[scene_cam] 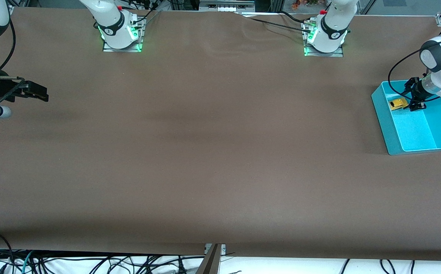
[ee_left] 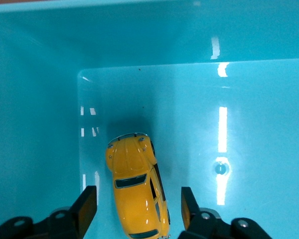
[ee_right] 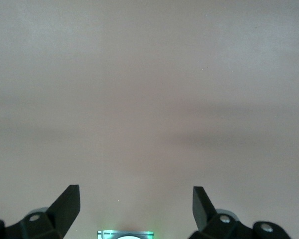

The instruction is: Wind and store yellow beetle car

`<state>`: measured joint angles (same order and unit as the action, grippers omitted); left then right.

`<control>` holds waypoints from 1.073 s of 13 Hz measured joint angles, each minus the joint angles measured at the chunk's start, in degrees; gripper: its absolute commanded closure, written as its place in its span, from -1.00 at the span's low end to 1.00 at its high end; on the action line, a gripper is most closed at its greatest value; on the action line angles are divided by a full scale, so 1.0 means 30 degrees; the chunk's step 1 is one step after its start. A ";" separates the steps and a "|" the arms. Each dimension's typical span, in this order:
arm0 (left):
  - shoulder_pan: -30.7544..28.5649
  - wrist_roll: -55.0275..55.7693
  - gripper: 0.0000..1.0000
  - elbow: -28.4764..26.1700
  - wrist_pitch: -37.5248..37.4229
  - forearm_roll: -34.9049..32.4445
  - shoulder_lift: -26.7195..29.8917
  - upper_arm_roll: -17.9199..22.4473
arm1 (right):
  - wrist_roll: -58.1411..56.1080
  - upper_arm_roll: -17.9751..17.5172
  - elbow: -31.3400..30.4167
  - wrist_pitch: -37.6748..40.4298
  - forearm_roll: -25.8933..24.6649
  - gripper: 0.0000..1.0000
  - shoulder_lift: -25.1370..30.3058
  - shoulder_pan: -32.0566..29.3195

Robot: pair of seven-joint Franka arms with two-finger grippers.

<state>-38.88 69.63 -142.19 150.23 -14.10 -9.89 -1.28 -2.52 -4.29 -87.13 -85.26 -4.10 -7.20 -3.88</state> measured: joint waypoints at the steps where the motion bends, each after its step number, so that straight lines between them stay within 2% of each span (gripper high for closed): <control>1: 0.0000 0.0000 -1.00 0.0015 0.0090 0.0000 0.0007 -0.0037 | 0.0000 0.0000 0.0000 0.0000 0.0000 -1.00 0.0000 0.0000; 3: 0.0004 0.0000 -1.00 0.0367 -0.0148 0.0000 0.0329 -0.0328 | 0.0000 -0.0001 0.0000 0.0000 0.0000 -1.00 0.0000 0.0000; 4: 0.0003 0.0000 -1.00 0.0888 -0.1232 0.0000 0.0655 -0.0659 | 0.0000 0.0000 0.0000 0.0000 0.0000 -1.00 0.0000 0.0000; 8: 0.0034 -0.0012 -1.00 0.5145 -0.8418 0.0000 0.1692 -0.2249 | 0.0000 0.0000 0.0000 0.0000 0.0000 -1.00 -0.0001 0.0000; 11: 0.0039 0.0008 -1.00 0.7119 -1.1532 0.0004 0.1751 -0.4379 | 0.0000 0.0000 0.0002 -0.0001 0.0000 -1.00 -0.0001 -0.0005; 14: 0.0119 0.0153 -1.00 0.8688 -1.3132 0.0227 0.1756 -0.6191 | 0.0000 0.0001 0.0006 -0.0007 0.0000 -1.00 -0.0002 -0.0007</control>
<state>-38.52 70.09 -116.13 110.83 -13.42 -4.62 -19.86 -2.52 -4.28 -87.11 -85.28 -4.10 -7.21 -3.90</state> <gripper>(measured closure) 0.000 0.000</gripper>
